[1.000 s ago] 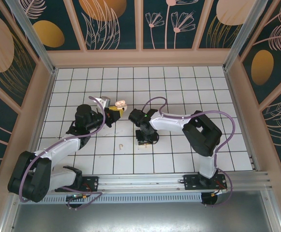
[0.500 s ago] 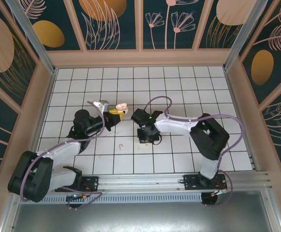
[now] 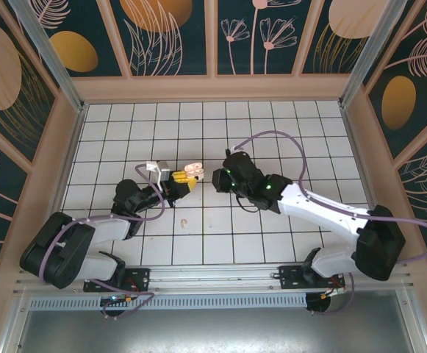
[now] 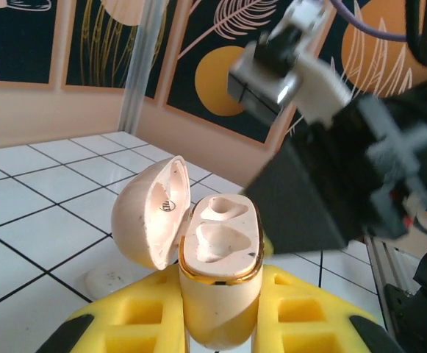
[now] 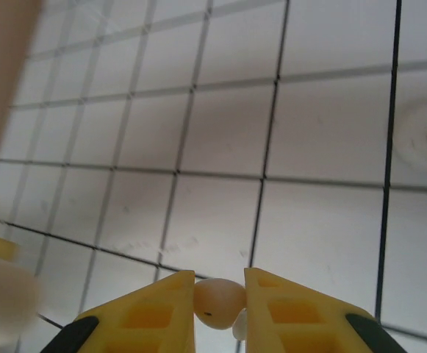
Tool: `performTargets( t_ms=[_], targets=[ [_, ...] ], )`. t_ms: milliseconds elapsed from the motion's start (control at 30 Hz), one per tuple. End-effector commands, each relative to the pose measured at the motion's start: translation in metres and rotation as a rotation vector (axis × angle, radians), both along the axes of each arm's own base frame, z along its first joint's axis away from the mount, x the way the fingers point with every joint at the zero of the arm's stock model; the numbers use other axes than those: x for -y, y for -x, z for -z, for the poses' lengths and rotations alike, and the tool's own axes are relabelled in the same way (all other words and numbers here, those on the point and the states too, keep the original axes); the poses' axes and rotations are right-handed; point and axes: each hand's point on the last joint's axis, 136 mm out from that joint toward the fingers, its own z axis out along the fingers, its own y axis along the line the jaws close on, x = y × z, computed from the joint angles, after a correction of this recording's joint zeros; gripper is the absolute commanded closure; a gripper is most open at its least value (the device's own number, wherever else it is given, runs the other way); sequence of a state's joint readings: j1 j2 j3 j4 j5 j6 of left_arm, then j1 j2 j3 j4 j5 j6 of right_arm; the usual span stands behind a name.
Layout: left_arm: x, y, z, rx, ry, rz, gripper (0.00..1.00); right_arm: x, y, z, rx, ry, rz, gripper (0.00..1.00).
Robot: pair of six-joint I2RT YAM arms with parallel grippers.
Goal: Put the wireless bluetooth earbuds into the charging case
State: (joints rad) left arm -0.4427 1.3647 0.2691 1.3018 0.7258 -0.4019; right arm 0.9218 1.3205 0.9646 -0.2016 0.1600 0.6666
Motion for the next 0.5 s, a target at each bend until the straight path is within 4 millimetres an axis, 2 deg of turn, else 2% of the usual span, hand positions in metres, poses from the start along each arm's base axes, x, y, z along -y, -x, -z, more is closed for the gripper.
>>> performTargets(
  t_ms=[0,267,467],
  targets=[
    [0.006,0.006,-0.017,0.098,0.03,0.034,0.84,0.001,-0.013,-0.041,0.173,-0.093,0.019,0.8],
    [0.012,0.0,-0.009,0.1,-0.022,0.03,0.84,-0.005,-0.001,-0.082,0.318,-0.174,-0.071,0.8],
    [0.013,0.001,-0.012,0.109,-0.022,0.037,0.84,-0.021,0.005,-0.09,0.36,-0.194,-0.155,0.79]
  ],
)
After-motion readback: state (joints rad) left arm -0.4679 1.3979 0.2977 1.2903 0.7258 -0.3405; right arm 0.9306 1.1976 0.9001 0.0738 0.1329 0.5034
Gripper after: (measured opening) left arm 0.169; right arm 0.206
